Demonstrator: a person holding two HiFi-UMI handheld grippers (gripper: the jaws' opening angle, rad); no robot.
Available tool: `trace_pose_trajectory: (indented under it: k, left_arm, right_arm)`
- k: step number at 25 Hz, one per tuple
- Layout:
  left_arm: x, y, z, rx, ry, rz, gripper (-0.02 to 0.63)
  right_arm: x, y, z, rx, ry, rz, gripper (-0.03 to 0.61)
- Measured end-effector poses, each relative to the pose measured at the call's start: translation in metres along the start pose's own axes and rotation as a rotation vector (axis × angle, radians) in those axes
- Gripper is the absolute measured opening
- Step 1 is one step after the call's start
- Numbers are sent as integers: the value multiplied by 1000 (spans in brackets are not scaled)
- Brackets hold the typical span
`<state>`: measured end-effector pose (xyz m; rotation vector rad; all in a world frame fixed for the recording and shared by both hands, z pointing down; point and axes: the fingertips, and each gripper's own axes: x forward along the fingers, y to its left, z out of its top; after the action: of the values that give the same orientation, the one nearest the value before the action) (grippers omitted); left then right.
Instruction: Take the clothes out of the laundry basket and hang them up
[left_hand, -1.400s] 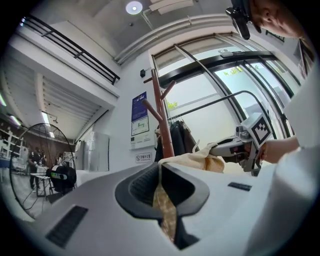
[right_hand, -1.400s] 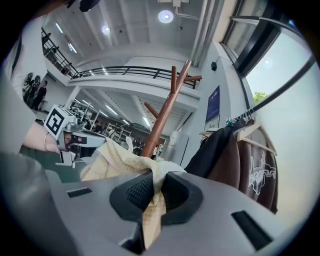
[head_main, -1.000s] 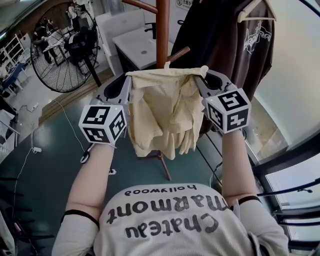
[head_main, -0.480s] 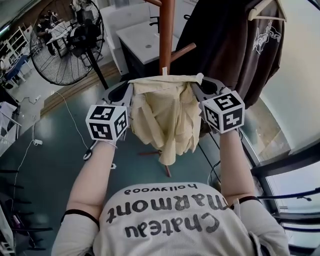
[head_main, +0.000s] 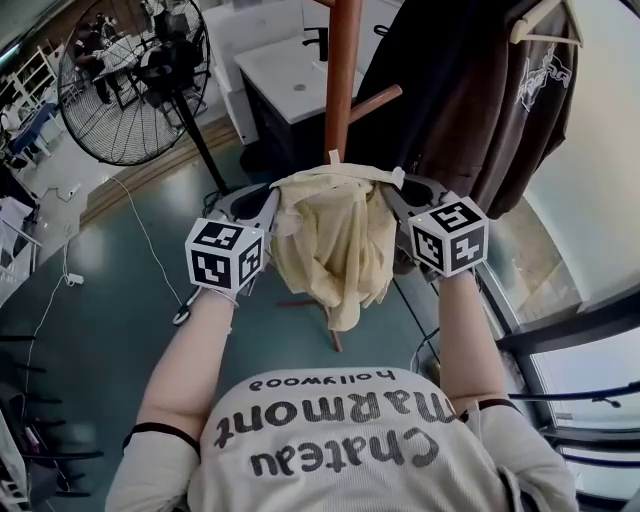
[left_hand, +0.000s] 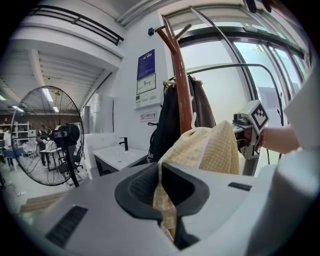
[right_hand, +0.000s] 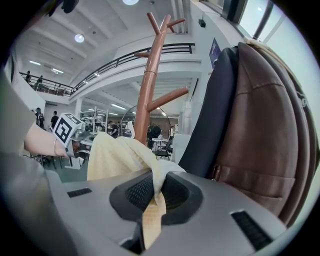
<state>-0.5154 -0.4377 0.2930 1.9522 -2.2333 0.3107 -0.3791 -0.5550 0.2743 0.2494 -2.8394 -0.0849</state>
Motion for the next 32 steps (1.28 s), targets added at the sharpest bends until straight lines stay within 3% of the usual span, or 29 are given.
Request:
trace_pose_trajectory:
  k: [9, 21, 23, 27, 32]
  left_arm:
    - [2, -18, -28, -6, 52, -50, 26]
    - [1, -25, -32, -63, -44, -85, 32]
    - [-1, -23, -32, -77, -50, -85, 58]
    - [-9, -12, -34, -138, -67, -73, 168]
    - [-22, -4, -25, -173, -116, -65, 183]
  right_arm:
    - [11, 12, -25, 33, 45, 43, 37]
    - [27, 28, -43, 178, 19, 104, 37]
    - [27, 28, -43, 196, 7, 105, 37]
    - [27, 30, -44, 217, -5, 108, 37]
    - [27, 28, -45, 259, -21, 95, 38]
